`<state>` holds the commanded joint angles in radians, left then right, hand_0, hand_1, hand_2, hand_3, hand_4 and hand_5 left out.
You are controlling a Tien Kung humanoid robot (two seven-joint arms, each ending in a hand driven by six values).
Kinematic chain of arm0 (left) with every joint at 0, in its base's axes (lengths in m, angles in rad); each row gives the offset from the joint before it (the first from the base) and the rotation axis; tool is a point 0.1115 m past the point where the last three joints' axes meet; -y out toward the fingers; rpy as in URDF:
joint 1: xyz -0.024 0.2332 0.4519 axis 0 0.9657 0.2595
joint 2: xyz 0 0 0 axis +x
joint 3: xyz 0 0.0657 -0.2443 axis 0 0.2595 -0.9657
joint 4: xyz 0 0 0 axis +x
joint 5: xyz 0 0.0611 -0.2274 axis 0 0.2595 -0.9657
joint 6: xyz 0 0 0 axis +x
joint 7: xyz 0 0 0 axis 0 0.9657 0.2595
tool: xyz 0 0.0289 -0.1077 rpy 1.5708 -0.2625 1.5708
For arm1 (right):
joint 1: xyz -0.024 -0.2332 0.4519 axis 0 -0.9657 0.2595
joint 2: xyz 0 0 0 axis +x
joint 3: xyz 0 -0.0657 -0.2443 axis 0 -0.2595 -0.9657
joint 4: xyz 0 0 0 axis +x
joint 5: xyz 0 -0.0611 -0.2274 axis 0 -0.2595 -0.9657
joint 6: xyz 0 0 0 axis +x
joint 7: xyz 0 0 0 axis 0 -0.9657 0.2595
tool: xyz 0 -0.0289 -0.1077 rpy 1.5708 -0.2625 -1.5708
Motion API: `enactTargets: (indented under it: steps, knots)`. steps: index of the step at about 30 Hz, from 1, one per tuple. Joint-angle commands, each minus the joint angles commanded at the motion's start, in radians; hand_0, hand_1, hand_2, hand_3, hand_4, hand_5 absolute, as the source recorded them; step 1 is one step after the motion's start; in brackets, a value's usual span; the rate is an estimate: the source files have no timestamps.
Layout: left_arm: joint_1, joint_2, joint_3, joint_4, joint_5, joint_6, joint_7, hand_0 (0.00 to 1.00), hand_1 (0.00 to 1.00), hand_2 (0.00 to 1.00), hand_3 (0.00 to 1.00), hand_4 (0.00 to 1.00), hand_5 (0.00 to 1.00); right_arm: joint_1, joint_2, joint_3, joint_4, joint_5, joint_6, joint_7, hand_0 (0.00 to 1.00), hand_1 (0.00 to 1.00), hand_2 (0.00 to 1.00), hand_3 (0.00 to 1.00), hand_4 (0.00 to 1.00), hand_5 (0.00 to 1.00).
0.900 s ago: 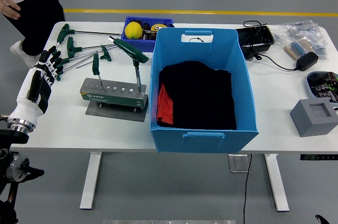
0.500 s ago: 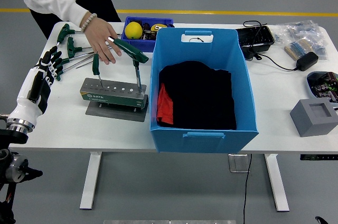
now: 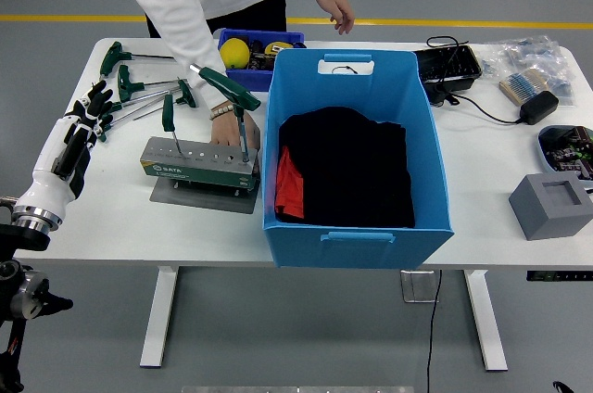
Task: Lift tool from toolbox,place it in box,lift tool from toolbox,place it in box
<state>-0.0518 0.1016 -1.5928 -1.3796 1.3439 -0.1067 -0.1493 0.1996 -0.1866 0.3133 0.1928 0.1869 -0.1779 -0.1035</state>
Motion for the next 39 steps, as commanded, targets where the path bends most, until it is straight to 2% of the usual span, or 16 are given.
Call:
enactTargets:
  steps: [4,5,10,11,13,15,16,17,19,22,24,27,32,39]
  knots:
    - [-0.011,0.012,0.004,-0.015,0.094,-0.007,-0.004,0.976,0.998,0.998,0.998,0.998,0.884,0.002,-0.001,-0.007,0.000,0.010,0.002,0.002,0.681,0.666,0.714,0.561,0.783,0.670]
    - [-0.016,0.016,0.005,-0.021,0.134,-0.012,-0.006,0.980,0.998,0.998,0.998,0.998,0.718,0.003,-0.001,-0.008,0.000,0.012,0.002,0.002,0.681,0.665,0.713,0.560,0.783,0.671]
    - [-0.054,0.049,0.026,-0.073,0.330,-0.024,-0.014,0.980,0.998,0.998,0.998,0.998,0.718,0.005,-0.002,-0.010,-0.001,0.015,0.003,0.002,0.681,0.665,0.713,0.560,0.783,0.671]
    - [-0.066,0.057,0.034,-0.084,0.376,-0.021,-0.018,0.994,0.998,0.998,0.998,0.998,0.609,0.005,-0.002,-0.010,-0.001,0.015,0.003,0.002,0.680,0.665,0.713,0.560,0.783,0.670]
    - [-0.093,0.073,0.057,-0.106,0.460,0.011,-0.043,0.994,0.998,0.998,0.998,0.998,0.609,0.006,-0.003,-0.009,-0.001,0.014,0.003,0.001,0.680,0.665,0.713,0.560,0.783,0.670]
    - [-0.123,0.089,0.079,-0.128,0.545,0.040,-0.044,0.994,0.998,0.998,0.998,0.998,0.609,0.005,-0.003,-0.009,-0.002,0.015,0.004,0.001,0.680,0.665,0.713,0.560,0.783,0.670]
    - [-0.142,0.097,0.094,-0.138,0.584,0.051,-0.027,0.994,0.998,0.998,0.998,0.998,0.609,0.005,-0.003,-0.008,-0.002,0.015,0.004,0.001,0.680,0.665,0.713,0.560,0.783,0.670]
    - [-0.163,0.103,0.111,-0.147,0.629,0.055,-0.007,0.998,0.998,0.998,0.998,0.998,0.548,0.005,-0.004,-0.007,-0.002,0.014,0.004,0.001,0.680,0.665,0.713,0.560,0.783,0.670]
    - [-0.194,0.110,0.136,-0.155,0.714,0.055,0.027,0.998,0.998,0.998,0.998,0.998,0.548,0.005,-0.004,-0.007,-0.002,0.013,0.004,0.001,0.680,0.665,0.713,0.560,0.783,0.670]
    - [-0.261,0.117,0.197,-0.150,0.837,0.027,0.100,0.998,0.998,0.998,0.998,0.998,0.548,0.005,-0.005,-0.003,-0.003,0.009,0.004,-0.001,0.680,0.665,0.713,0.560,0.783,0.670]
    - [-0.308,0.118,0.241,-0.134,0.897,-0.005,0.144,0.998,0.998,0.998,0.998,0.998,0.514,0.005,-0.005,0.002,-0.003,0.001,0.004,-0.002,0.680,0.665,0.712,0.560,0.783,0.670]
    - [-0.368,0.119,0.308,-0.107,0.924,-0.042,0.182,0.998,0.998,0.998,0.998,0.998,0.514,0.004,-0.006,0.006,-0.005,-0.004,0.005,-0.004,0.680,0.665,0.712,0.560,0.783,0.670]
    - [-0.452,0.124,0.406,-0.055,0.925,-0.062,0.185,0.998,0.998,0.998,0.998,0.998,0.514,0.002,-0.006,0.017,-0.006,-0.015,0.005,-0.007,0.680,0.665,0.712,0.560,0.783,0.672]
    - [-0.523,0.126,0.477,0.004,0.925,-0.103,0.183,0.998,0.998,0.998,0.998,0.998,0.514,0.001,-0.007,0.020,-0.007,-0.019,0.005,-0.008,0.681,0.665,0.712,0.560,0.783,0.670]
